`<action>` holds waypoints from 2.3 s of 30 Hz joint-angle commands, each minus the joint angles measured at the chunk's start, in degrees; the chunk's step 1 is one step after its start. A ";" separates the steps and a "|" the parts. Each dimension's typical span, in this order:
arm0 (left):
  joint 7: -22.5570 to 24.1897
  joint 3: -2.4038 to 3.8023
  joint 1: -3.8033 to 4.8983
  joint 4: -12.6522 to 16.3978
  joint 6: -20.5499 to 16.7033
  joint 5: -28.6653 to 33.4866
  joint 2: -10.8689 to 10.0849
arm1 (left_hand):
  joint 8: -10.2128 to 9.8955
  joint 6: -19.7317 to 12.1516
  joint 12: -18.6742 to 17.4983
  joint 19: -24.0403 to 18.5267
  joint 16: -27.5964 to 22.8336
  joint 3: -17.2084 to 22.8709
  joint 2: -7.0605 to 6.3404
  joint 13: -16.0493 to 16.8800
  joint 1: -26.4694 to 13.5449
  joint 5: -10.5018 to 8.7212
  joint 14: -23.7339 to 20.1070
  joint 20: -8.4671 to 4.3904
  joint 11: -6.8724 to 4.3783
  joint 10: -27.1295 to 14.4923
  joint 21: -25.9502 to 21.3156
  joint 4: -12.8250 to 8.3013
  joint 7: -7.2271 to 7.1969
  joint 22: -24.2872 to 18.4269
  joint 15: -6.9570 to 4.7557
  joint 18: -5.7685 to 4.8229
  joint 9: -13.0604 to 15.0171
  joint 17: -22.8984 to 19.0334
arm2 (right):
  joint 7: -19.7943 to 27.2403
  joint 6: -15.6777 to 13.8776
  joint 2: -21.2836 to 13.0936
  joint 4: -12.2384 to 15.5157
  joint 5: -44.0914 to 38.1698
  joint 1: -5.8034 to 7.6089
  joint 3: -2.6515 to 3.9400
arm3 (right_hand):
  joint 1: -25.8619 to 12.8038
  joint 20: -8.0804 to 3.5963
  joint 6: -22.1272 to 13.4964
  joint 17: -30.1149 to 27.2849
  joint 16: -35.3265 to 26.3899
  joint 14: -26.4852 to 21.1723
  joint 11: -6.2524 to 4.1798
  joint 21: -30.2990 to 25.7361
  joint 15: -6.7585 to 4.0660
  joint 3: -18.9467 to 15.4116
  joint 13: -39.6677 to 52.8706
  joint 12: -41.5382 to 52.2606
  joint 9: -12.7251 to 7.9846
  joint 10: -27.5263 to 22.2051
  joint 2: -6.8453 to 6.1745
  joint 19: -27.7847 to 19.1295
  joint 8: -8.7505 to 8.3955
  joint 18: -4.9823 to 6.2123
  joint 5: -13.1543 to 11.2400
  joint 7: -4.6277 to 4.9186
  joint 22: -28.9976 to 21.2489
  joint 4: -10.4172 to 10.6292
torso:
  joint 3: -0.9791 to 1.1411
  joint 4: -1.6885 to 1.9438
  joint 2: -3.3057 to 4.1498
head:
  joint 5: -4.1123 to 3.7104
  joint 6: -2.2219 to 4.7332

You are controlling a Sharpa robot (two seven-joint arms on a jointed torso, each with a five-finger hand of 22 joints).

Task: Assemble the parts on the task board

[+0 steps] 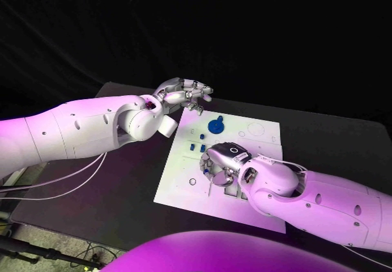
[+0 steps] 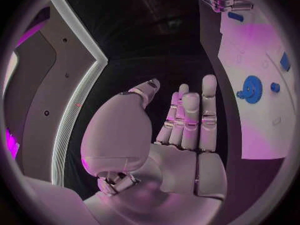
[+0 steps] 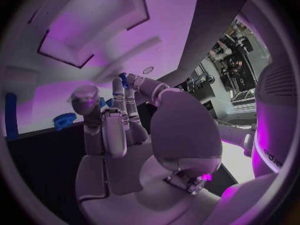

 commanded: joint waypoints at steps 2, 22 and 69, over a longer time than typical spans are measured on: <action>0.22 0.04 0.08 0.15 0.93 -0.19 0.10 | 0.55 -0.58 0.56 0.04 0.22 -0.56 0.23 0.16 0.27 0.07 -0.22 0.51 0.07 -0.57 0.04 0.27 0.02 -0.07 0.12 1.04 0.15 0.05 | 0.24 3.11 0.30 -0.23 -0.07 -0.19 -0.29 | -0.31 0.01 -0.26 2.26 0.36 3.64 -0.35 -0.48 -0.20 -0.01 0.01 -0.02 0.11 0.08 0.43 -0.19 0.23 -0.43 0.18 0.31 -0.21 0.47 | -0.01 -0.02 -0.01 | -0.23 0.01; -0.17 0.04 0.11 0.00 1.47 -0.19 0.09 | 0.76 -0.75 0.72 0.00 0.21 -0.74 0.33 0.24 0.23 -0.10 -0.31 0.54 0.08 -0.69 0.05 0.50 0.03 -0.07 0.14 1.05 0.18 0.01 | 0.11 -0.27 -3.11 2.43 1.45 0.39 -0.35 | -2.28 2.69 -9.11 -1.06 -0.97 2.38 2.94 -7.30 2.53 -1.79 -2.56 -2.72 -1.60 -12.25 -3.02 -3.25 -4.68 0.62 0.09 2.85 -3.32 1.11 | 0.04 -0.06 -0.08 | -0.93 0.01; -0.13 0.03 0.06 0.16 2.47 -0.27 -0.39 | 1.03 -0.93 0.92 -0.06 0.08 -0.89 0.51 0.32 0.29 -0.24 -0.55 0.57 0.08 -0.82 0.05 0.72 0.03 -0.08 0.16 1.06 0.23 -0.26 | 3.39 7.81 -14.14 0.65 5.14 5.85 0.60 | 0.20 2.38 -7.14 -1.91 0.26 2.31 2.39 -6.43 2.23 -7.55 -3.40 2.45 -4.07 -11.72 -1.32 -1.32 -3.76 0.33 -1.09 2.30 -2.14 3.54 | -0.02 -0.14 -0.24 | -3.40 0.01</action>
